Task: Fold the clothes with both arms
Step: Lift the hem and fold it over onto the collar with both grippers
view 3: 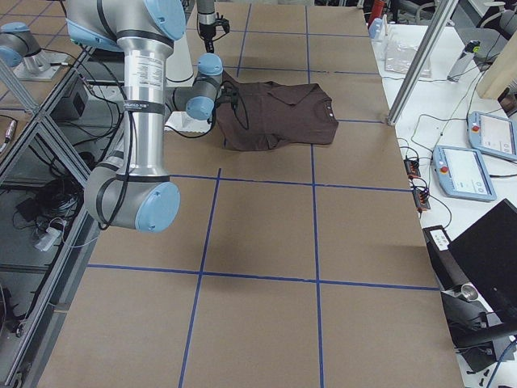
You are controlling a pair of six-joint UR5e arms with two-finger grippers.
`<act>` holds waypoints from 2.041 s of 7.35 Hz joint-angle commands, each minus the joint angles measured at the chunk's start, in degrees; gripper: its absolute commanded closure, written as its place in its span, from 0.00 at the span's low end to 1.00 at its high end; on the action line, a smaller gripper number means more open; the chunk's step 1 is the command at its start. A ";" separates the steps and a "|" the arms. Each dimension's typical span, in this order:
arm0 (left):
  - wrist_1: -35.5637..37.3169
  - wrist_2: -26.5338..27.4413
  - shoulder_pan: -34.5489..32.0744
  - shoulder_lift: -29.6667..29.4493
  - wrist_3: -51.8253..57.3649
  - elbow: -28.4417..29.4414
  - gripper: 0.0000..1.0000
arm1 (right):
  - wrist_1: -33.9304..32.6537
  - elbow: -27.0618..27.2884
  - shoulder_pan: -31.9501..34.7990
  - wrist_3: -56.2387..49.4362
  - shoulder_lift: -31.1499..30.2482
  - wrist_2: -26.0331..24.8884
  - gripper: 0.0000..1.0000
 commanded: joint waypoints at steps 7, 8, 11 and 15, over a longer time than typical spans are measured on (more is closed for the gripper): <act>-1.92 -6.36 -34.34 -17.10 30.64 25.10 1.00 | 0.00 -34.34 25.99 -20.68 31.32 1.86 1.00; -4.64 -6.36 -36.62 -17.20 33.01 27.76 1.00 | 0.00 -37.34 26.78 -21.11 33.44 1.86 1.00; -15.42 -6.36 -41.38 -17.55 36.35 38.99 1.00 | 2.96 -49.10 29.41 -21.56 39.86 2.91 1.00; -21.89 -6.45 -43.32 -18.69 36.99 45.72 1.00 | 4.39 -56.25 31.97 -23.14 43.29 6.26 1.00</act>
